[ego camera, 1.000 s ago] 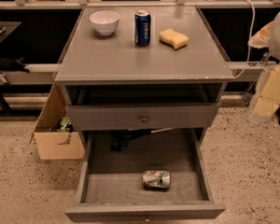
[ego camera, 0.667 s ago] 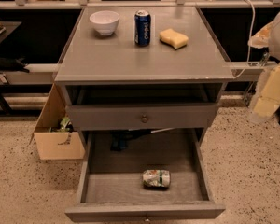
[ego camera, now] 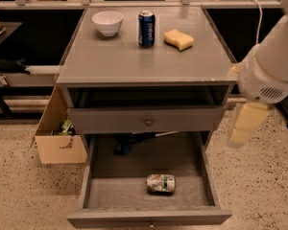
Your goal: Pick 7up can from middle drawer and place on counter
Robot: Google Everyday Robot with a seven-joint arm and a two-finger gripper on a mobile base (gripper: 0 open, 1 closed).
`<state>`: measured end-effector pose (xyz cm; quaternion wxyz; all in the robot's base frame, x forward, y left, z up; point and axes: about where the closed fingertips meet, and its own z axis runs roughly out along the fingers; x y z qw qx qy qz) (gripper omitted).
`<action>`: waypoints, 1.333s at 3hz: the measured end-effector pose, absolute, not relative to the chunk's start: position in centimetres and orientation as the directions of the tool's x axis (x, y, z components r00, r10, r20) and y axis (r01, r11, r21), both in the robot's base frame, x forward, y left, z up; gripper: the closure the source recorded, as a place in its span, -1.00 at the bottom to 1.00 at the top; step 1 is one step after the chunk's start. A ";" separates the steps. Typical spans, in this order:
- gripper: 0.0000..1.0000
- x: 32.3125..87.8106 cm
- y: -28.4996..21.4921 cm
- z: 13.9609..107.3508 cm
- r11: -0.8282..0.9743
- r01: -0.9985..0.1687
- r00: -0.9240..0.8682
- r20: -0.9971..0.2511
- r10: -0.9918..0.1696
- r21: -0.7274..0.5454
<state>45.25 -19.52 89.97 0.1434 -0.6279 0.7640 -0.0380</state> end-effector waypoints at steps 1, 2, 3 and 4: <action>-1.00 45.8 -17.7 80.7 0.159 -0.974 -0.122 -0.218 -0.968 -0.162; -1.00 45.9 -15.6 73.0 0.110 -0.991 -0.081 -0.294 -0.952 -0.082; -1.00 46.1 -15.3 71.1 0.102 -0.993 -0.078 -0.311 -0.947 -0.062; -1.00 46.0 -14.8 69.7 0.084 -0.995 -0.064 -0.293 -0.954 -0.056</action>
Offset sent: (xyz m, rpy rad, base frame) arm 0.0091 0.0634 -0.2638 0.2608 0.2253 0.1993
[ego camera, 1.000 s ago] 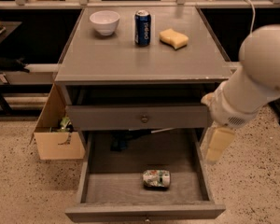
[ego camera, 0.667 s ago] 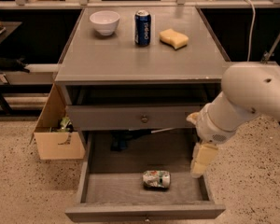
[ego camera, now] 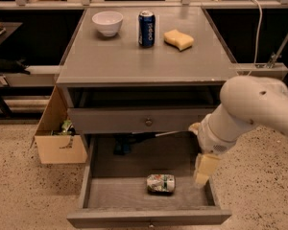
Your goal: Pick 7up can from middle drawer and place on counter
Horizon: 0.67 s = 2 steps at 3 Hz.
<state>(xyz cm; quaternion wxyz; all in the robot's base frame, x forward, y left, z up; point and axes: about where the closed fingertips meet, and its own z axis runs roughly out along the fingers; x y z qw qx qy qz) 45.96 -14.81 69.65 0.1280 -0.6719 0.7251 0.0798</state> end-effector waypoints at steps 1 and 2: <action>-1.00 46.2 -13.8 62.6 0.056 -0.998 -0.049 -0.320 -0.946 -0.012; -1.00 47.1 -11.8 52.6 0.046 -0.998 -0.055 -0.337 -0.940 0.034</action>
Offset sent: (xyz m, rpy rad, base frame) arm 0.0165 0.0436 -0.2451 0.0703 0.1210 0.0425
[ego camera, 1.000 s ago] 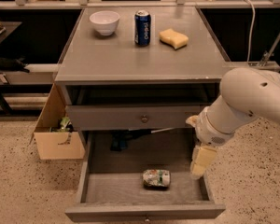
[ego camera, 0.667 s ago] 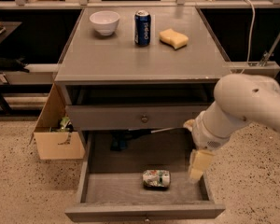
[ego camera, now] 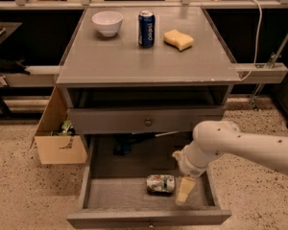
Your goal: Pick 7up can from middle drawer and place on counter
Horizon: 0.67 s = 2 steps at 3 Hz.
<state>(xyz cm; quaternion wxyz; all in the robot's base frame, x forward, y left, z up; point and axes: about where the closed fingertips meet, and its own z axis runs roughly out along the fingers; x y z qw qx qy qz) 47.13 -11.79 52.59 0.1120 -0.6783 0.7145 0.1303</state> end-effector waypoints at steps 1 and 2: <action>-1.00 48.7 -10.3 47.4 0.047 -0.998 -0.057 -0.342 -0.938 0.038; -1.00 50.6 -9.6 43.3 0.067 -0.997 -0.077 -0.346 -0.935 0.041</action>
Offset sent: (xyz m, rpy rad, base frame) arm 0.0624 0.0285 -0.1406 0.0172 0.0032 -0.0534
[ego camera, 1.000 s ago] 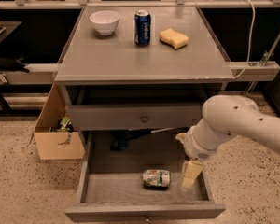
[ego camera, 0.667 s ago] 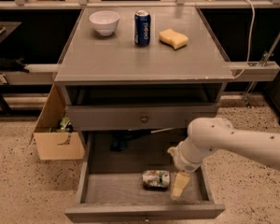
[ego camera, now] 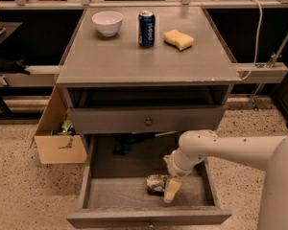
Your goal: Pick 7up can from middle drawer and place on counter
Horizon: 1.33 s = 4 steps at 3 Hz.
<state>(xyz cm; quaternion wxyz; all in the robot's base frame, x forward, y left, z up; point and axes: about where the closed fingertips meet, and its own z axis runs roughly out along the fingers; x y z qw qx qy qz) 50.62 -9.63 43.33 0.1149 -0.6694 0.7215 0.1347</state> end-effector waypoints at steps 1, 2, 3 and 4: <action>-1.00 52.0 -9.7 40.4 0.095 -0.994 -0.107 -0.348 -0.931 0.053; -0.82 52.9 -10.2 37.9 0.117 -0.990 -0.136 -0.346 -0.928 0.076; -0.30 53.2 -10.3 36.1 0.125 -0.988 -0.150 -0.342 -0.927 0.095; 0.16 53.1 -10.5 35.8 0.127 -0.987 -0.153 -0.344 -0.926 0.099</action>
Offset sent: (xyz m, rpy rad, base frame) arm 0.0361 -0.0128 -0.0794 0.0049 0.0574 -0.0818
